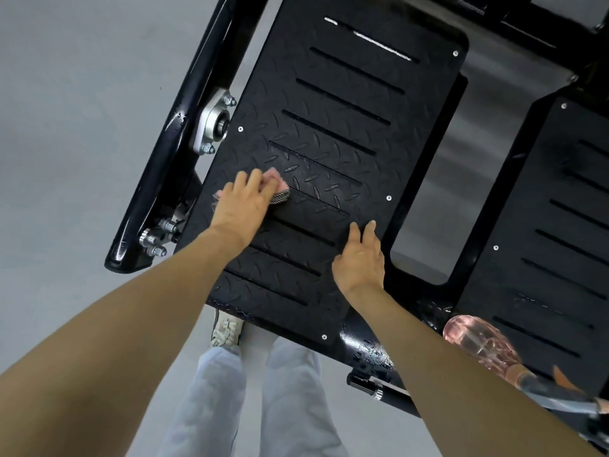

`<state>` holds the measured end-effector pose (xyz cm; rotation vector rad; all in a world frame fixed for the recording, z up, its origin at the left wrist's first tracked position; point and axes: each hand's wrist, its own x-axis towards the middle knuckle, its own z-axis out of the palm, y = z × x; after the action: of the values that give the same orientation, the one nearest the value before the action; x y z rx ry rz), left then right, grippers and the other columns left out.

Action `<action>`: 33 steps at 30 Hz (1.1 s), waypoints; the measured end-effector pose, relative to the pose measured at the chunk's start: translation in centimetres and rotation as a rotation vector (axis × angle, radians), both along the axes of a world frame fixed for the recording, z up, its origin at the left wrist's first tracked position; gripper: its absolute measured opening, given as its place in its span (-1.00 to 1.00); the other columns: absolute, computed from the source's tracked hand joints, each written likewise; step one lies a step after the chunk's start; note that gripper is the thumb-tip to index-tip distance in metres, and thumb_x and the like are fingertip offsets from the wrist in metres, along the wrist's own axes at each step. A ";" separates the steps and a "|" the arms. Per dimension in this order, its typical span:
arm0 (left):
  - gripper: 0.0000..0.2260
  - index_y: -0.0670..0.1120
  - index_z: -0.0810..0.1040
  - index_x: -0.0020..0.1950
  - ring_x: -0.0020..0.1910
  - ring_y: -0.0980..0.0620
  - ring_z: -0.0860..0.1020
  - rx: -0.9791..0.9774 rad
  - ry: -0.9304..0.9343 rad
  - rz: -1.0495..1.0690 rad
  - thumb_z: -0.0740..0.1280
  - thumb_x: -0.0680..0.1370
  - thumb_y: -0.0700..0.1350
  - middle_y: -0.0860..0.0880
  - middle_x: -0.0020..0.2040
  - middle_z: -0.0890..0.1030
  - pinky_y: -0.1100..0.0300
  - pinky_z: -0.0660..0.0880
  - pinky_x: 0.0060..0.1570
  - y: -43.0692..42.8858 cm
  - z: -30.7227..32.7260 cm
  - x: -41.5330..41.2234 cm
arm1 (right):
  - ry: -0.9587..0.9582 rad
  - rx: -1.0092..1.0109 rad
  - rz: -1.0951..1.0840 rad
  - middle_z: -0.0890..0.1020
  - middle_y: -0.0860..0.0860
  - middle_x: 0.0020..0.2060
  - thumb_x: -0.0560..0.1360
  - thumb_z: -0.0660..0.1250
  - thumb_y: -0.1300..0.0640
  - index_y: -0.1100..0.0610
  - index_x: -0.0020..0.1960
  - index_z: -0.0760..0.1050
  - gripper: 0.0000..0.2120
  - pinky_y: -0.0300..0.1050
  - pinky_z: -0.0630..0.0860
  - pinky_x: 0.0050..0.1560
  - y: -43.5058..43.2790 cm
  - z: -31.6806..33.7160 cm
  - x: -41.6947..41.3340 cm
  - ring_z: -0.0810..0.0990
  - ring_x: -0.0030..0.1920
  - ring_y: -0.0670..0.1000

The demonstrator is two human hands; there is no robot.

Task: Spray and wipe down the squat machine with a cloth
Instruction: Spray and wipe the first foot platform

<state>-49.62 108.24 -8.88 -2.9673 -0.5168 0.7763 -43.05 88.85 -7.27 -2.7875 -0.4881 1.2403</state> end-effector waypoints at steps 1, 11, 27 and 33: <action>-0.31 -0.11 0.15 0.45 0.15 -0.16 0.35 0.012 -0.003 0.033 0.37 0.39 -0.32 -0.16 0.22 0.30 0.01 0.43 0.07 0.7 -0.1 -0.2 | -0.001 0.000 0.000 -0.14 0.21 0.53 0.56 0.22 0.18 0.17 0.56 -0.08 -0.32 0.04 0.08 0.51 0.0 -0.1 0.1 -0.03 0.53 0.16; -0.58 -0.07 0.48 0.37 0.17 -0.20 0.44 -0.254 -0.532 0.738 0.21 0.56 -0.36 -0.19 0.15 0.51 0.01 0.47 0.05 3.1 0.1 4.7 | -0.043 -0.024 -0.052 -0.16 0.22 0.53 0.56 0.22 0.18 0.20 0.55 -0.13 -0.29 0.03 0.04 0.52 1.0 -0.7 2.0 -0.06 0.53 0.17; -0.57 -0.13 0.30 0.41 0.27 -0.13 0.30 -0.316 -0.168 0.095 0.25 0.55 -0.24 -0.13 0.33 0.24 0.03 0.37 0.21 -8.9 -0.5 10.3 | -0.137 0.011 -0.055 -0.11 0.19 0.53 0.53 0.30 0.15 0.20 0.53 0.02 -0.31 0.05 0.04 0.52 1.5 -1.7 5.1 -0.05 0.53 0.15; -0.49 -0.12 0.26 0.44 0.27 -0.13 0.31 -0.242 -0.165 -0.214 0.29 0.51 -0.25 -0.12 0.33 0.24 0.04 0.38 0.20 -6.2 -1.0 9.9 | -0.129 -0.011 -0.036 -0.10 0.21 0.53 0.52 0.27 0.20 0.23 0.54 -0.03 -0.29 0.05 0.03 0.52 1.5 -1.7 5.1 -0.04 0.53 0.17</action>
<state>-39.68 102.03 -9.90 -3.2553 -0.1105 0.6176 -37.96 90.37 -9.01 -2.8841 -0.4369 1.0644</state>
